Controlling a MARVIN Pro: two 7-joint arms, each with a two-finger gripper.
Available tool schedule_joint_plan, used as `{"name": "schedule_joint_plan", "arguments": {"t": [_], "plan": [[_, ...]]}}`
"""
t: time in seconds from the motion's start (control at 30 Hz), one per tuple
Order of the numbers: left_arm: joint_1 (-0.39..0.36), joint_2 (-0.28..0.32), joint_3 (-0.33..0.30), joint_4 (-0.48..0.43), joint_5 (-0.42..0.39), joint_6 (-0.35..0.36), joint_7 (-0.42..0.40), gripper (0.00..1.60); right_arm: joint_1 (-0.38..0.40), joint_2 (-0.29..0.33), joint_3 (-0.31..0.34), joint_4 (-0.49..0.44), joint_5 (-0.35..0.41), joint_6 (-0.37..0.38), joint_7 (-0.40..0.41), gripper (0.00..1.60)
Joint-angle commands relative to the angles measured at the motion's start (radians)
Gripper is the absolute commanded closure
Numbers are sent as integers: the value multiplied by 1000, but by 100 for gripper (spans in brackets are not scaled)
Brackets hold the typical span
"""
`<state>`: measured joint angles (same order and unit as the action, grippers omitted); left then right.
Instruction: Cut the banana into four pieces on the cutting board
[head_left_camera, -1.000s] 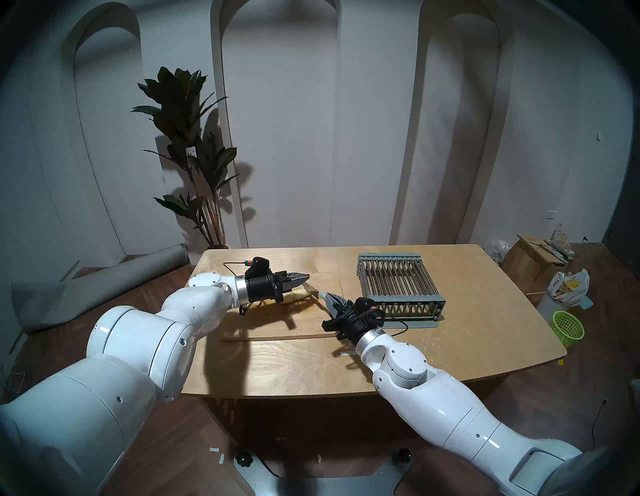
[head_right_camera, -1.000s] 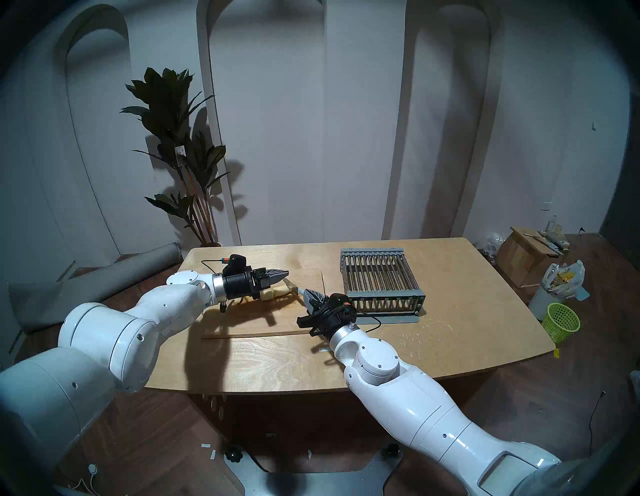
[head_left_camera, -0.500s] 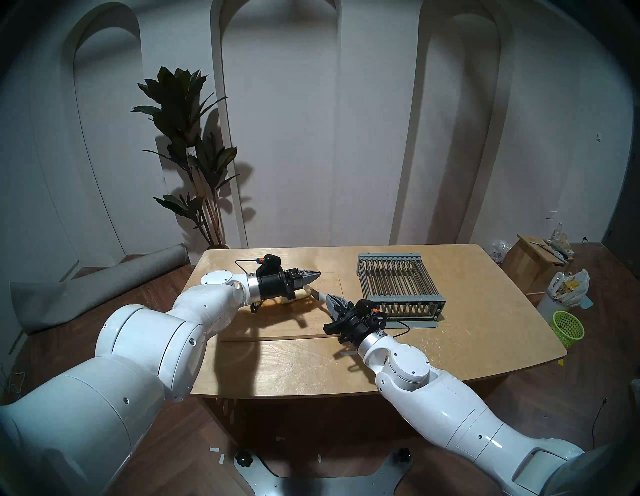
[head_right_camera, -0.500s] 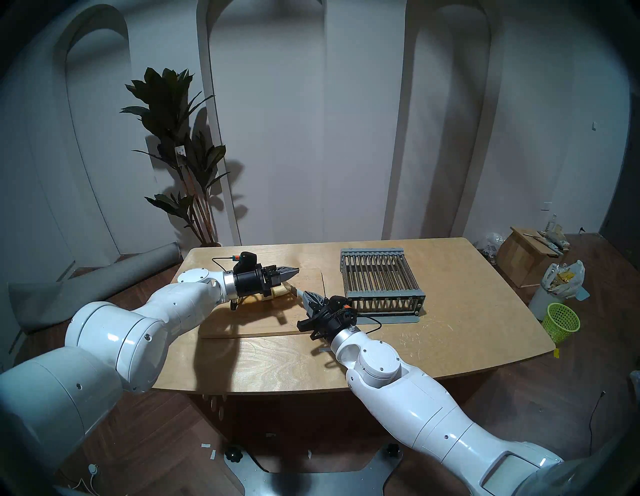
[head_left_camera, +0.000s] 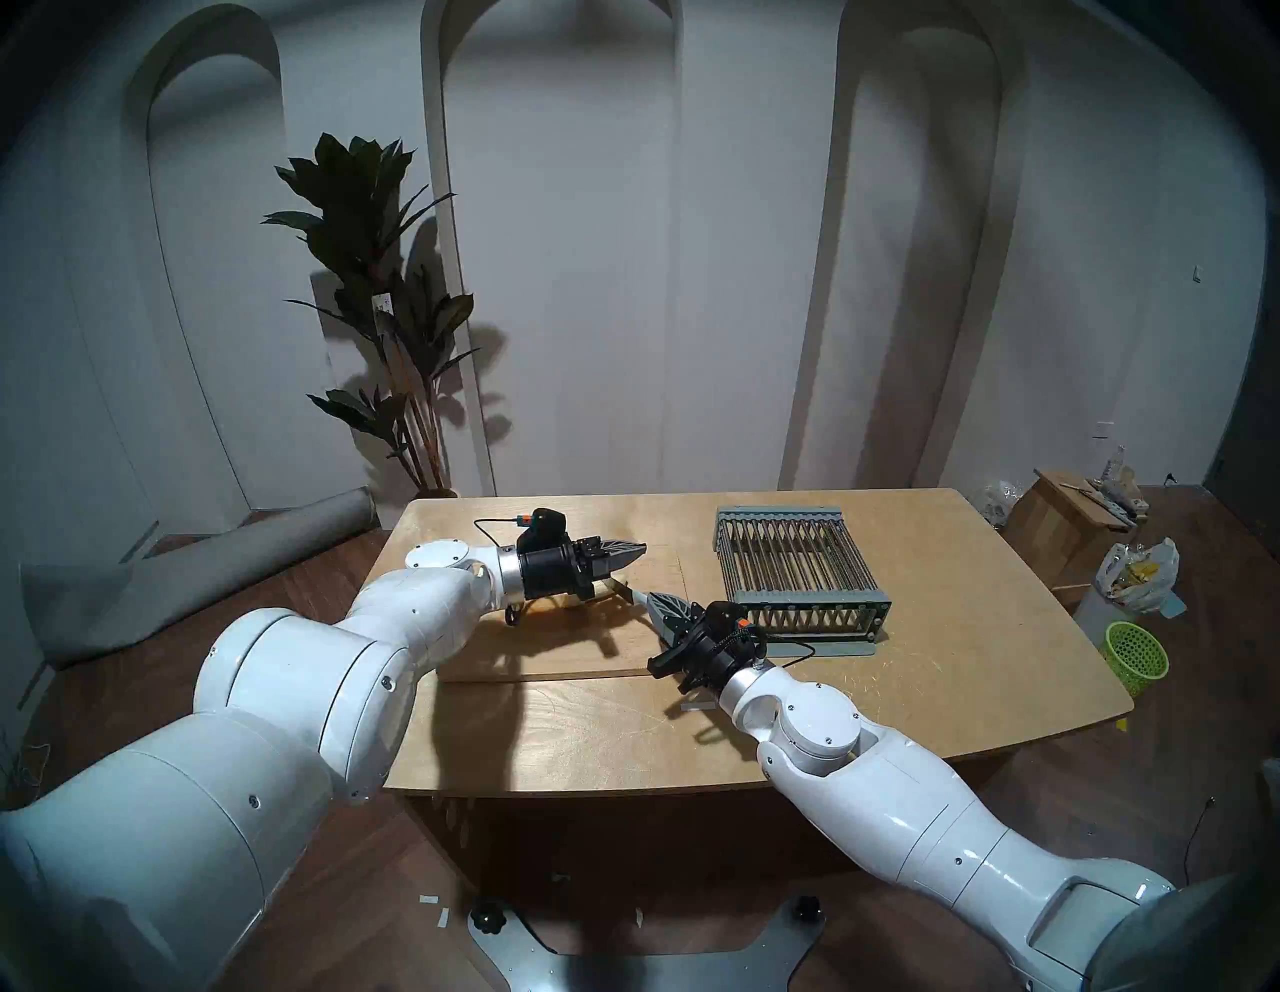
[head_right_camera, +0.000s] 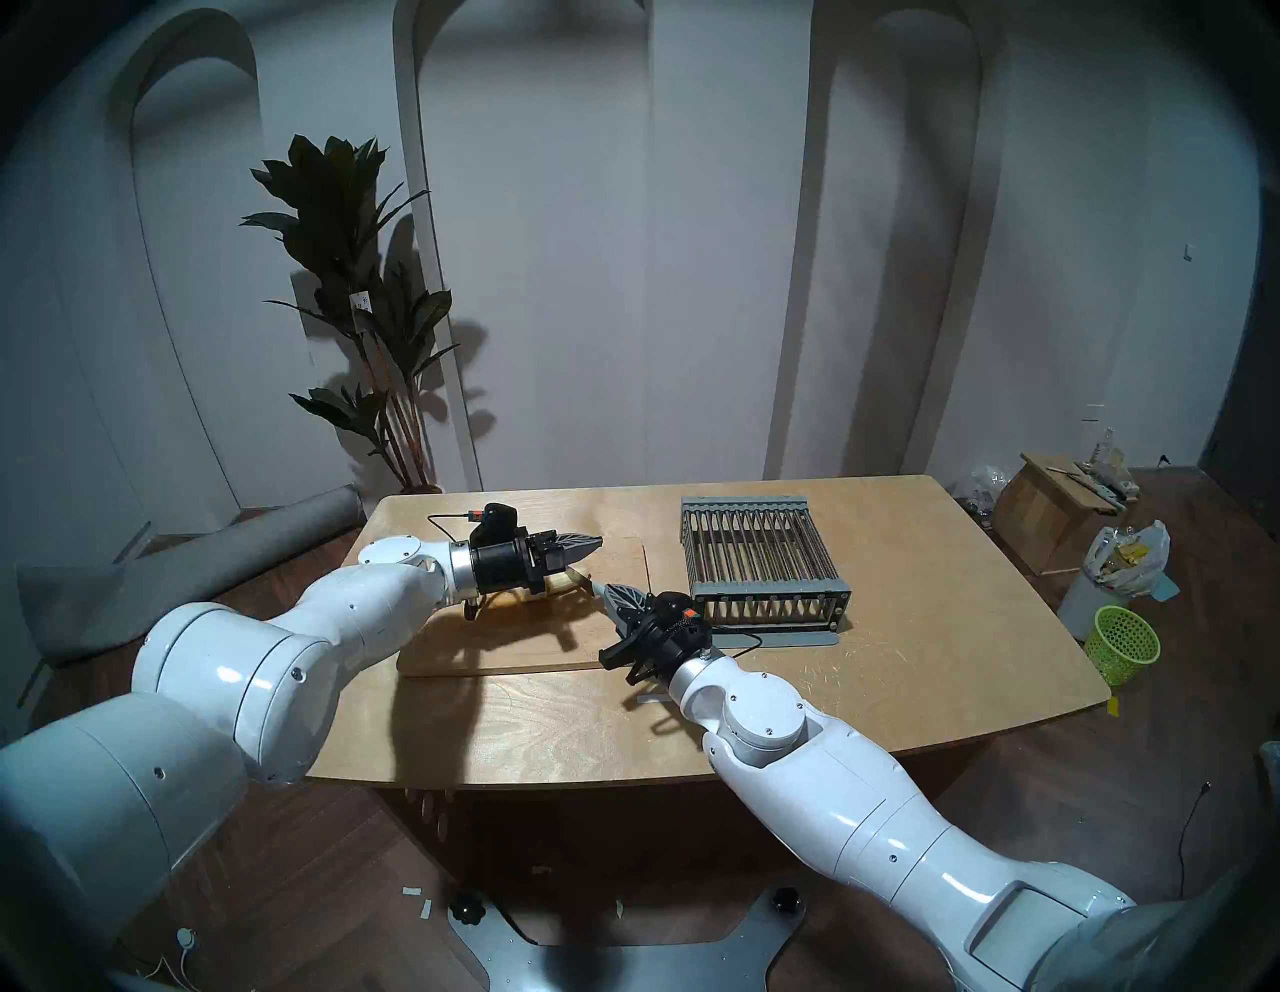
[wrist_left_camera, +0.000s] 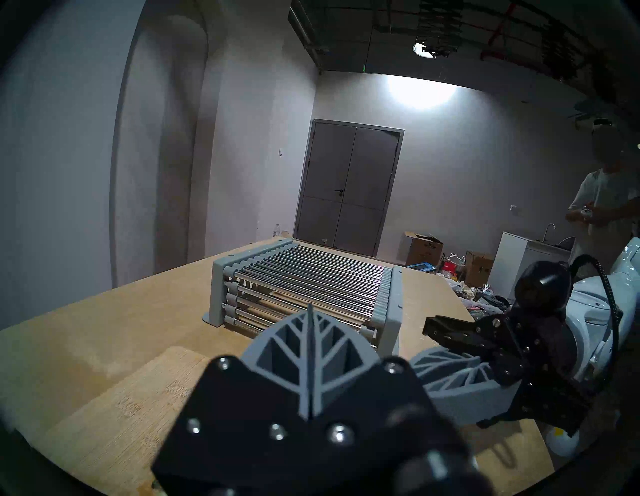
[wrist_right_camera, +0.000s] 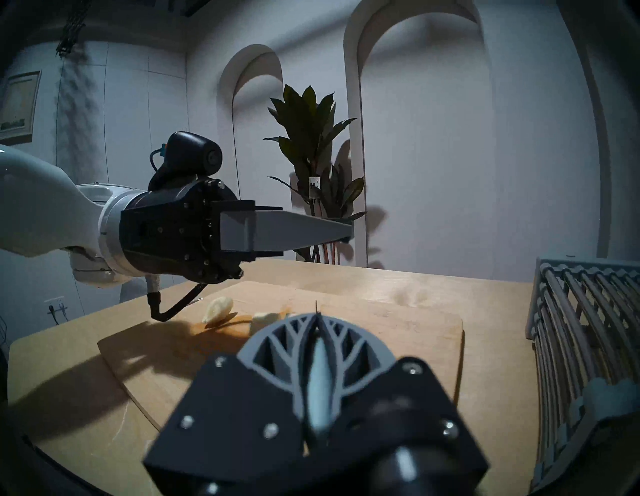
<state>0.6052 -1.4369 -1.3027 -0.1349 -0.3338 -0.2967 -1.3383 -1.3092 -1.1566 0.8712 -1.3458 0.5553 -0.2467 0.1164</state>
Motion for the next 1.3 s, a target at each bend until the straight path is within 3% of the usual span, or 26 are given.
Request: {"name": "schedule_joint_plan", "arguments": {"t": [0.0, 0.67, 1.27], "plan": [[-30, 4, 8, -10, 9, 0, 0, 160, 41, -12, 18, 2, -2, -32, 10, 160], [-37, 21, 16, -11, 21, 4, -2, 160, 59, -91, 11, 66, 17, -58, 35, 160], [-6, -20, 52, 5, 66, -13, 89, 160, 69, -114, -7, 114, 21, -48, 49, 160]]}}
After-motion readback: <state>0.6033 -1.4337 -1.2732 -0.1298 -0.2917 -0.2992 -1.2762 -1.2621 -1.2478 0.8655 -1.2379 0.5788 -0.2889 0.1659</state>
